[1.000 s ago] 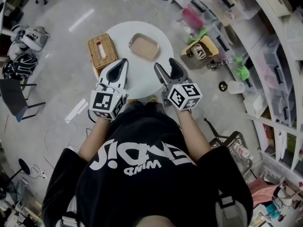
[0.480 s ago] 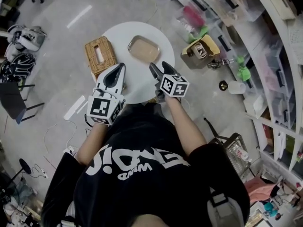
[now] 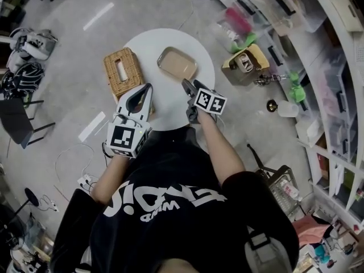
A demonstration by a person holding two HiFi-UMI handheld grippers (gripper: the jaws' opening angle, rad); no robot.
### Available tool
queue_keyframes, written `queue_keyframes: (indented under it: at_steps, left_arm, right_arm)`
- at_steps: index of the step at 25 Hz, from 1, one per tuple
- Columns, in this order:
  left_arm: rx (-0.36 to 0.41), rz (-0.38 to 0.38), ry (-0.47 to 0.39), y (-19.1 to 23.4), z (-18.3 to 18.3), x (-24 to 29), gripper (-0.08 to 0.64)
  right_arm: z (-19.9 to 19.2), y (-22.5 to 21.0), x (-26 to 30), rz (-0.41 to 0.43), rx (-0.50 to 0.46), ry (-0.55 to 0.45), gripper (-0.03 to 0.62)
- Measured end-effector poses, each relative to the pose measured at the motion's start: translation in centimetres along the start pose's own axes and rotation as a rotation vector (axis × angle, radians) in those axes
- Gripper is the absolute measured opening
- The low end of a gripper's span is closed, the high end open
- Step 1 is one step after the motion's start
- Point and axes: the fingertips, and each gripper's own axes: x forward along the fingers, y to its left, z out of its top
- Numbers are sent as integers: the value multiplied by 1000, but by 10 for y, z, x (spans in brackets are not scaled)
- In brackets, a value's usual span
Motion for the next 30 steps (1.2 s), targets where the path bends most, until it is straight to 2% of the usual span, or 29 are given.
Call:
queue_keyframes:
  at_steps: [4, 10, 17, 30]
  left_arm:
    - [7, -7, 13, 2, -3, 2, 2]
    - [6, -9, 22, 7, -6, 4, 2]
    - [3, -12, 29, 11, -11, 5, 2]
    - [9, -24, 23, 4, -10, 7, 1]
  right_arm:
    - [-5, 1, 9, 23, 36, 19, 229]
    - [-12, 1, 17, 12, 34, 47, 148]
    - [-16, 2, 18, -1, 44, 54, 132]
    - [-2, 22, -3, 77, 78, -11, 61]
